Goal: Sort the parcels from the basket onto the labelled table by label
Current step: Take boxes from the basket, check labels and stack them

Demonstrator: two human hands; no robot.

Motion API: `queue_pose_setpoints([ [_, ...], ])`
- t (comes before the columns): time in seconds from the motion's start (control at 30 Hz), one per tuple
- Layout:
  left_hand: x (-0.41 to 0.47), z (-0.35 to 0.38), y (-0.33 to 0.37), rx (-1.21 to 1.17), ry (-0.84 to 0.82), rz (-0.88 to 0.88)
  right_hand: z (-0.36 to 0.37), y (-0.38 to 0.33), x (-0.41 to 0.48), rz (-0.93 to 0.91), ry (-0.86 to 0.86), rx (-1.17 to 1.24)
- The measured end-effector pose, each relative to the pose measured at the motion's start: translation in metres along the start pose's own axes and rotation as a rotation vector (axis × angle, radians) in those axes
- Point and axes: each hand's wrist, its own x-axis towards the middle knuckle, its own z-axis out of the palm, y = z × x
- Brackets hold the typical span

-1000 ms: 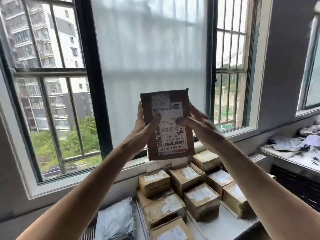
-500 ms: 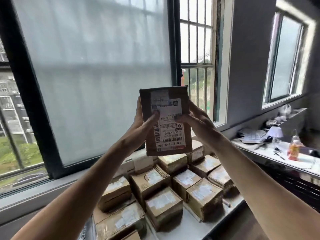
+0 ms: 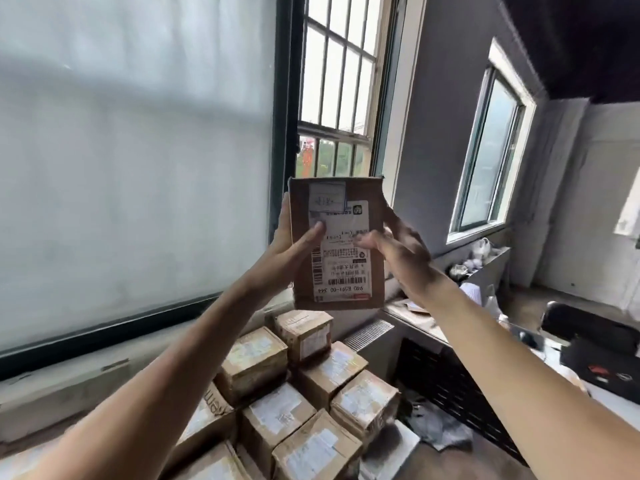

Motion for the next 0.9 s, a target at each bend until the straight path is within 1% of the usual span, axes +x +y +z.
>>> queue_pose_setpoints([
  [0.13, 0.046, 0.013, -0.042, -0.054, -0.029, -0.041, -0.018, 0.048, 0.036, 0.056, -0.016, 0.037],
  [0.27, 0.071, 0.017, -0.083, 0.009, -0.023, -0.054, -0.027, 0.104, 0.065, 0.137, -0.061, 0.112],
  [0.43, 0.092, 0.014, -0.126, 0.126, -0.005, -0.106, -0.024, 0.181, 0.103, 0.226, -0.179, 0.25],
  [0.53, 0.102, 0.014, -0.15, 0.156, 0.041, -0.189, -0.02, 0.22, 0.125, 0.247, -0.284, 0.334],
  [0.63, 0.113, 0.014, -0.169, 0.206, 0.144, -0.276, -0.017, 0.255, 0.148, 0.246, -0.395, 0.418],
  [0.73, 0.119, 0.023, -0.184, 0.279, 0.284, -0.381, -0.012, 0.292, 0.163, 0.279, -0.433, 0.552],
  [0.83, 0.118, 0.034, -0.199, 0.384, 0.399, -0.508, 0.004, 0.335, 0.162, 0.431, -0.403, 0.676],
  [0.9, 0.111, 0.038, -0.214, 0.494, 0.554, -0.649, 0.023, 0.362, 0.154, 0.584, -0.374, 0.758],
])
